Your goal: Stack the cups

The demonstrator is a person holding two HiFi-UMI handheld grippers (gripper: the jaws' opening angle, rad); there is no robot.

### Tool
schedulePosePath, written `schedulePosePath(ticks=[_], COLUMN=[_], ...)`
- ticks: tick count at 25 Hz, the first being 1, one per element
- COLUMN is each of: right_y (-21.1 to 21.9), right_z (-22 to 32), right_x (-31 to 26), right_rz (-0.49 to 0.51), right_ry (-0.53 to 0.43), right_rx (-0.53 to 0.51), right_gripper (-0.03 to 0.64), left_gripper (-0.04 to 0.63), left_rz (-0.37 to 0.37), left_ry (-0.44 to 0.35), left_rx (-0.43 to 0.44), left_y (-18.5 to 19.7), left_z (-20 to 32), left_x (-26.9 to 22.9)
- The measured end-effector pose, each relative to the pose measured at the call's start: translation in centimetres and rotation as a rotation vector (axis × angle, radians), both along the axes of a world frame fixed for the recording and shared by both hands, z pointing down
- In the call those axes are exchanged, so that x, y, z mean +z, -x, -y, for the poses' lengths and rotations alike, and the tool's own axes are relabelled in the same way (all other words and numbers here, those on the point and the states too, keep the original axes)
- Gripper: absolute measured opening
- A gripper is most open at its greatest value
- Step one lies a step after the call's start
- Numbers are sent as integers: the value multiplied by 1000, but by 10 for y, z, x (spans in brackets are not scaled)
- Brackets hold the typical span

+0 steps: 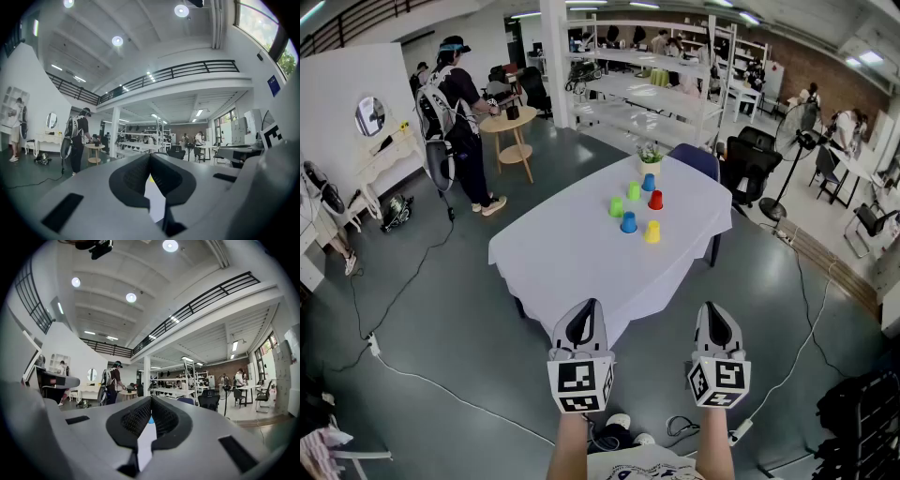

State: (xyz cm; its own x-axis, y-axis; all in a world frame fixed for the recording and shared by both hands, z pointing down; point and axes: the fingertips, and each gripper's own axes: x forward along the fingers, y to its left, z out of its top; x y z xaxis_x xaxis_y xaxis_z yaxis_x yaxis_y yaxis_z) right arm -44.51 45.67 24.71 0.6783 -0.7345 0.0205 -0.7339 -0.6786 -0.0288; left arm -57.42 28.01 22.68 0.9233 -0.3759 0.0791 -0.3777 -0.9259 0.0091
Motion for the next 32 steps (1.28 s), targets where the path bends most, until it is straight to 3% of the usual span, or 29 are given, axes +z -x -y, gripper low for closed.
schedulePosePath(ticks=[14, 16, 23, 29, 32], right_y=[-31, -35, -54, -90, -117], right_z=[28, 33, 47, 71, 80], right_x=[8, 9, 23, 40, 44], right_rz=[44, 53, 59, 70, 70], right_ry=[-36, -43, -34, 1, 19], right_rx=[14, 15, 35, 19, -1], right_gripper=[11, 42, 172, 241, 242], left_gripper=[14, 18, 256, 273, 272], left_rz=[-10, -24, -18, 6, 14], left_ry=[2, 22, 74, 70, 78], left_rx=[5, 24, 97, 108, 98], left_y=[-32, -39, -70, -113, -140], left_z=[36, 42, 54, 71, 78], left_x=[2, 3, 21, 35, 41])
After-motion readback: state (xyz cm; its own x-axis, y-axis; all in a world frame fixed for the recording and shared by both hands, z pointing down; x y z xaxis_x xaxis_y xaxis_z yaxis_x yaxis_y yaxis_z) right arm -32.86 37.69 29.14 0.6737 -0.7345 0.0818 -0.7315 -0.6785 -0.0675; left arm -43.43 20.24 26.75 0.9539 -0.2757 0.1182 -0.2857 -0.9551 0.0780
